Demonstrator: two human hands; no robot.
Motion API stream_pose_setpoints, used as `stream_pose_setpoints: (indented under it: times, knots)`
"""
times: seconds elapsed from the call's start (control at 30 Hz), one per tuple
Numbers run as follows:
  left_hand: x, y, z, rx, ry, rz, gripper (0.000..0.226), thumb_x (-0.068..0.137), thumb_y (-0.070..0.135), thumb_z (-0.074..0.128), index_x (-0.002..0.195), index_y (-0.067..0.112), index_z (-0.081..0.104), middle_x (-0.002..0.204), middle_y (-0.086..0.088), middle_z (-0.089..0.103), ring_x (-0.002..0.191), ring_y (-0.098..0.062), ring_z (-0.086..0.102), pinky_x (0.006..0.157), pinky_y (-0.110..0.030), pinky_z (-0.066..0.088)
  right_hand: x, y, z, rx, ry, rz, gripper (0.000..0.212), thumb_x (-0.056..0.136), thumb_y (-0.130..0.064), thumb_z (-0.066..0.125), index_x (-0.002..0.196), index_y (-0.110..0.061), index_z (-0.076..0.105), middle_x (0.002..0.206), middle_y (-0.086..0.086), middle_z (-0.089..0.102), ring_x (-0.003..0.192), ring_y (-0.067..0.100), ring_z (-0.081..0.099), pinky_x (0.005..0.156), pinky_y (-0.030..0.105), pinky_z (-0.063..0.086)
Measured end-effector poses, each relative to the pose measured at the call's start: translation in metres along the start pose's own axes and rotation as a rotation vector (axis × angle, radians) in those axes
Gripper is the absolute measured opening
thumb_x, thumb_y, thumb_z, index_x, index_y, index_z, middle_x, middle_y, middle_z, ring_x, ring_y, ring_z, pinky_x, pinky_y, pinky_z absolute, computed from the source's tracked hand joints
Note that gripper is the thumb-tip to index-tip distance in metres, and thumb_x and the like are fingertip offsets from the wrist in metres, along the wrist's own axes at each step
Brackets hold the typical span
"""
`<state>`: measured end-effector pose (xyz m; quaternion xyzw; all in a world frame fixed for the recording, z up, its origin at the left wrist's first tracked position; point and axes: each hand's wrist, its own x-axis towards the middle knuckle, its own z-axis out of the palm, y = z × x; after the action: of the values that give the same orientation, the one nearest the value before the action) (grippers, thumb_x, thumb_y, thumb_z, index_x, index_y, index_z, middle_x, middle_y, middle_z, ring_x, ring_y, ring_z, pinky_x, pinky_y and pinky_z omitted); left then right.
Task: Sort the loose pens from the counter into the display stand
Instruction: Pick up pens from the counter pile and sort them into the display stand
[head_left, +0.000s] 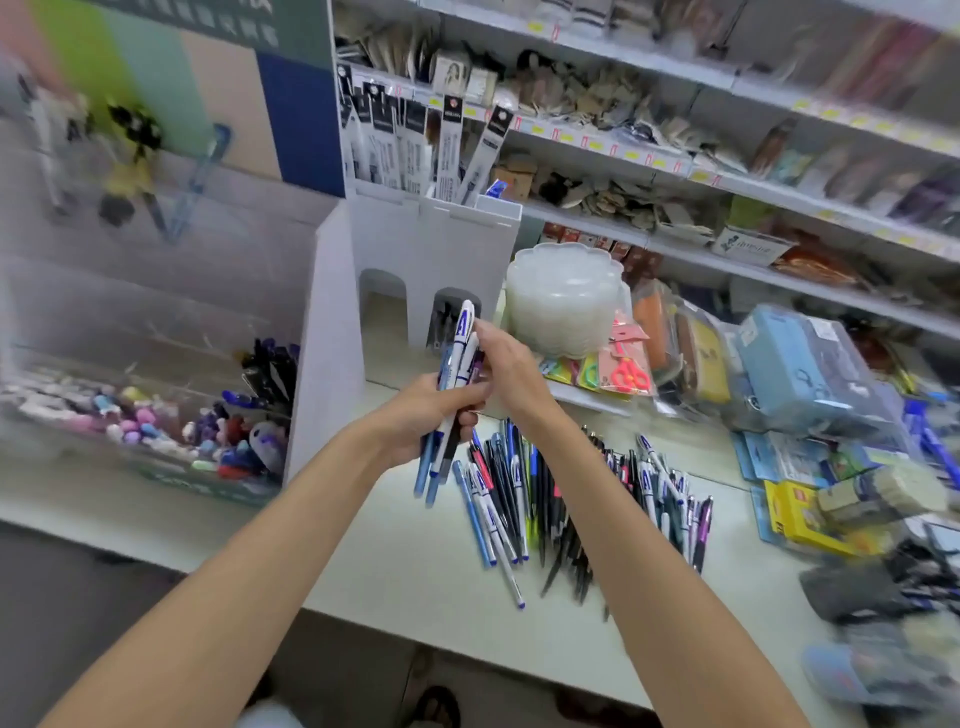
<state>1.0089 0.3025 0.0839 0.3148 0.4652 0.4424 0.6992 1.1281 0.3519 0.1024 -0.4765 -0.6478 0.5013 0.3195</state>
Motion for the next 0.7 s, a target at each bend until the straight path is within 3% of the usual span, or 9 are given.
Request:
stream_pose_setpoints:
  times: [0.03,0.13,0.23,0.33,0.43,0.5,0.63,0.7]
  knots:
    - [-0.004,0.016,-0.004,-0.019,0.024,0.074,0.008,0.093,0.013,0.065,0.094,0.009,0.058,0.066,0.000,0.051,0.053,-0.010,0.048,0.051,-0.022,0.048,-0.001,-0.009,0.003,0.105,0.060,-0.011,0.035,0.106,-0.032,0.033,0.117,-0.013,0.061,0.099,-0.004,0.064,0.078,0.003,0.062,0.072,0.016,0.049]
    - [-0.016,0.066,-0.019,-0.004,0.127,0.340,0.005,0.093,0.013,0.065,0.093,0.012,0.061,0.063,0.001,0.057,0.055,-0.011,0.053,0.058,-0.027,0.051,-0.002,-0.038,0.023,0.392,0.234,-0.016,0.030,0.105,-0.028,0.034,0.104,-0.019,0.062,0.094,0.005,0.070,0.078,0.012,0.068,0.071,0.022,0.056]
    - [-0.036,0.114,-0.040,0.036,0.155,0.534,0.008,0.093,0.015,0.066,0.088,0.015,0.060,0.062,0.001,0.057,0.057,-0.013,0.054,0.064,-0.030,0.052,-0.001,-0.064,0.072,0.477,0.296,0.007,0.039,0.106,-0.031,0.032,0.108,-0.012,0.065,0.095,0.008,0.073,0.087,0.017,0.068,0.078,0.028,0.054]
    - [-0.054,0.147,-0.076,0.025,0.148,0.644,0.008,0.092,0.012,0.066,0.093,0.009,0.059,0.062,0.001,0.057,0.055,-0.010,0.054,0.060,-0.026,0.052,0.009,-0.094,0.138,0.688,0.337,0.022,0.044,0.106,-0.037,0.028,0.102,-0.017,0.066,0.100,0.005,0.072,0.097,0.020,0.064,0.083,0.034,0.051]
    - [-0.069,0.172,-0.123,0.028,0.175,0.649,0.015,0.091,0.014,0.069,0.099,0.009,0.057,0.065,-0.002,0.057,0.052,-0.008,0.054,0.053,-0.024,0.051,0.025,-0.130,0.201,1.052,0.356,0.167,0.048,0.104,-0.047,0.025,0.109,-0.013,0.059,0.104,0.011,0.070,0.094,0.026,0.066,0.069,0.035,0.055]
    - [-0.077,0.181,-0.157,0.071,0.173,0.608,0.023,0.089,0.013,0.070,0.108,0.008,0.058,0.073,-0.002,0.059,0.054,-0.006,0.057,0.053,-0.019,0.050,0.038,-0.148,0.236,1.166,0.408,0.259,0.056,0.102,-0.052,0.025,0.114,-0.010,0.060,0.104,0.014,0.070,0.091,0.028,0.065,0.069,0.034,0.054]
    - [-0.092,0.173,-0.215,0.284,0.093,0.478,0.028,0.089,0.015,0.070,0.116,0.014,0.061,0.096,0.000,0.069,0.085,-0.009,0.067,0.062,-0.008,0.049,0.053,-0.182,0.289,1.267,0.501,0.259,0.052,0.101,-0.047,0.033,0.096,-0.011,0.071,0.084,0.008,0.076,0.088,0.024,0.067,0.075,0.035,0.052]
    - [-0.099,0.175,-0.240,0.281,0.067,0.443,0.022,0.092,0.018,0.067,0.113,0.014,0.061,0.095,-0.002,0.071,0.081,-0.009,0.068,0.061,-0.013,0.051,0.054,-0.191,0.310,1.162,0.504,0.226,0.047,0.102,-0.043,0.037,0.098,-0.010,0.070,0.085,0.007,0.075,0.089,0.023,0.067,0.077,0.035,0.053]
